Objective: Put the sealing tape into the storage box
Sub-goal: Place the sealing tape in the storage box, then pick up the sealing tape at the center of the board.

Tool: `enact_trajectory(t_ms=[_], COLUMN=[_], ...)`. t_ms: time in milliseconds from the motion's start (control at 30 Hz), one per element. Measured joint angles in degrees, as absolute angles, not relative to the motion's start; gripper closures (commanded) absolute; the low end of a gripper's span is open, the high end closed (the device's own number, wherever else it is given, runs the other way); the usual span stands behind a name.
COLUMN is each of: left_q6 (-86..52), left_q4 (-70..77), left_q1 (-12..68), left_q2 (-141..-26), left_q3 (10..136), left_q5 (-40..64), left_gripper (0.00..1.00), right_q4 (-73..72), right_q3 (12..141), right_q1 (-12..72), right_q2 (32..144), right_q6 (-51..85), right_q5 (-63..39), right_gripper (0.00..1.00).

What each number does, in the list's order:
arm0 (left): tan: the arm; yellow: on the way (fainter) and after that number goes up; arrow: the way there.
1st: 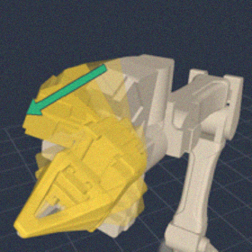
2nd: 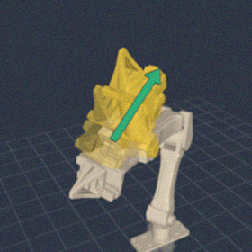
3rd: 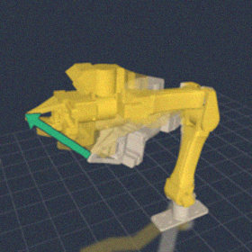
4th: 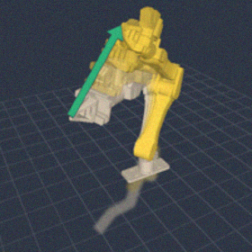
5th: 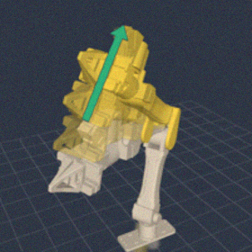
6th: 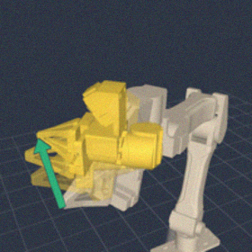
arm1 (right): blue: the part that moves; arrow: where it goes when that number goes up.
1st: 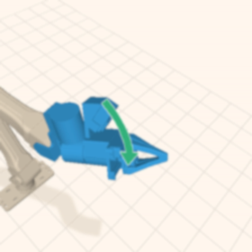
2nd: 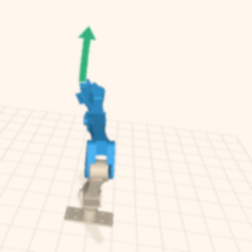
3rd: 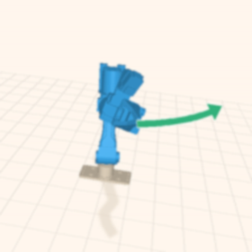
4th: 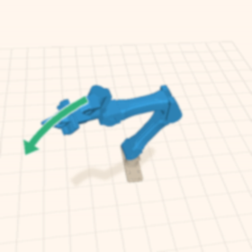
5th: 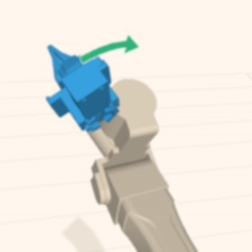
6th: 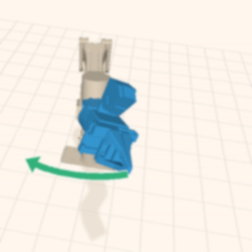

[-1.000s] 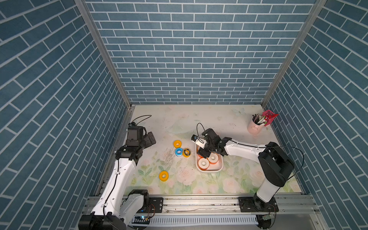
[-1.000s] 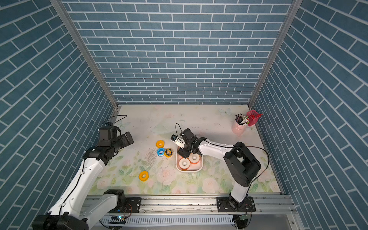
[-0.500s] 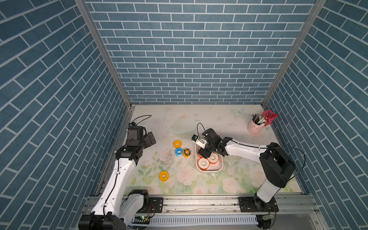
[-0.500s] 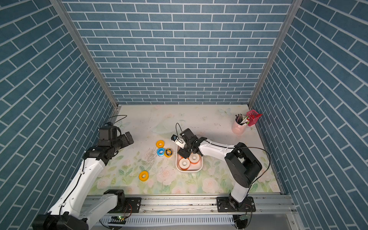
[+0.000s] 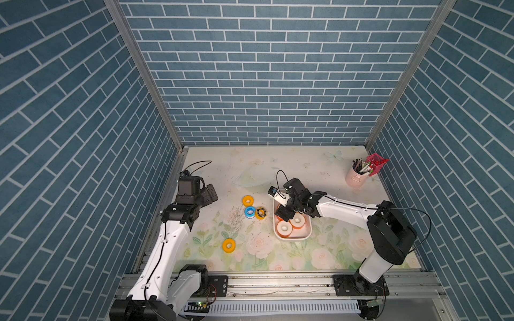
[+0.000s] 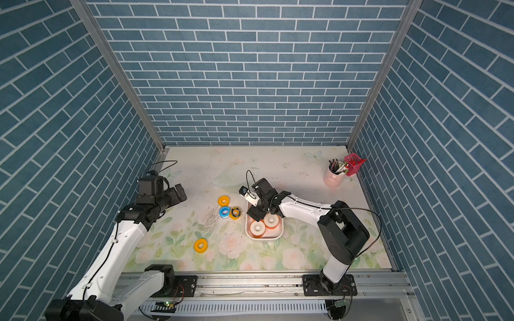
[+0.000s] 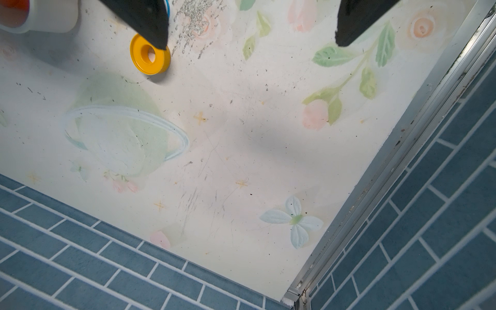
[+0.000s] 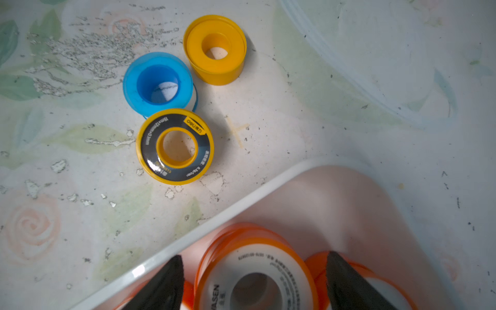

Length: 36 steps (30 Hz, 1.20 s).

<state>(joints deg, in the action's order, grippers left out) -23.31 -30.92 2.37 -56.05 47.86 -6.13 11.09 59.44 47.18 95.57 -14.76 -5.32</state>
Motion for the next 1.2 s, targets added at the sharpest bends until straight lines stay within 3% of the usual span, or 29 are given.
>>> enact_trajectory(t_ms=[433, 600, 833, 1200], left_q6=[-22.68, -24.32, -28.32, -31.53], left_q4=[-30.15, -29.08, -24.99, -20.97], left_q1=[3.01, 8.99, 24.18, 31.11], left_q2=[-56.05, -57.23, -69.91, -90.02], left_q3=[47.86, 48.21, 51.05, 56.97], left_q5=[-2.33, -1.30, -4.91, -8.38], left_gripper=[0.00, 0.00, 0.00, 0.00], right_q4=[0.71, -5.08, -9.43, -10.90], right_q3=[50.11, 43.27, 30.15, 20.27], right_q1=[47.16, 47.07, 46.96, 46.92], right_q2=[79.66, 71.35, 62.26, 53.98], right_q6=[-6.63, -2.15, 3.42, 10.22], right_q5=[5.63, 12.29, 20.91, 26.37], right_gripper=[0.17, 0.17, 0.17, 0.17])
